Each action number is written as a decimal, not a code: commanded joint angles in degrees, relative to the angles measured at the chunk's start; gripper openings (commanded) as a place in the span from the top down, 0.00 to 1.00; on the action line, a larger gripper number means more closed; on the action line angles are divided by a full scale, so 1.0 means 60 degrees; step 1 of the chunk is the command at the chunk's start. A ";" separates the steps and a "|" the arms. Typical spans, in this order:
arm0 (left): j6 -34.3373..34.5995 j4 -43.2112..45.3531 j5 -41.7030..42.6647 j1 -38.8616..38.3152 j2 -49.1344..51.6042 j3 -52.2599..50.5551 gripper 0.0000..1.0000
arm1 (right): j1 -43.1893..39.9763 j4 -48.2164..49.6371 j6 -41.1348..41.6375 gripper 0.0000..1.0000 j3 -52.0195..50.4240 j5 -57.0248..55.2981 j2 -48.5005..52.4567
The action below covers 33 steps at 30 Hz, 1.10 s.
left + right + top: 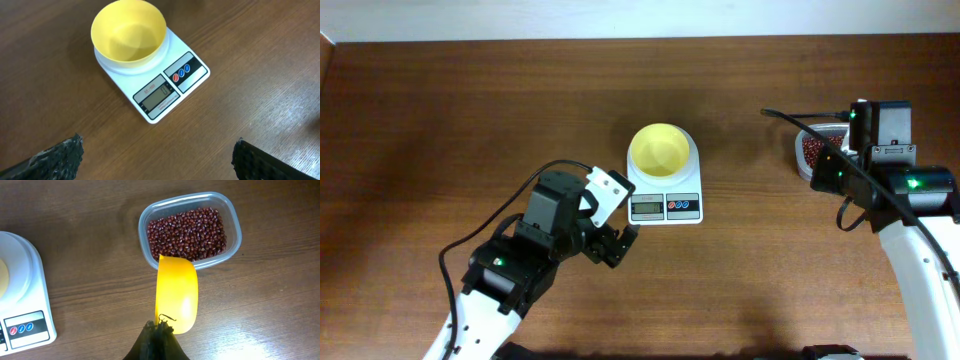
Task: Scoop item into bowl and weigh 50g on scale
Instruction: 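Lower the yellow scoop into the red beans with the right gripper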
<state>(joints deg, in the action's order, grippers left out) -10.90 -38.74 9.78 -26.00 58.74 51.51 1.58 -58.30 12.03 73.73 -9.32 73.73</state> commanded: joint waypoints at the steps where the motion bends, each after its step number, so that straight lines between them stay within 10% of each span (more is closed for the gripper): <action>1: -0.0204 0.0164 0.0157 -0.0044 0.0004 -0.0076 0.01 | 0.0047 0.0040 0.0069 0.96 0.0197 0.0018 0.0004; 33: -0.0197 0.0087 0.0157 -0.0044 0.0011 -0.0080 0.01 | 0.0047 0.0149 0.0066 0.96 0.0197 0.0051 0.0004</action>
<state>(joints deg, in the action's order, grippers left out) -11.14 -38.15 9.89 -26.02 58.74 51.51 1.58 -58.24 12.01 73.73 -9.32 73.73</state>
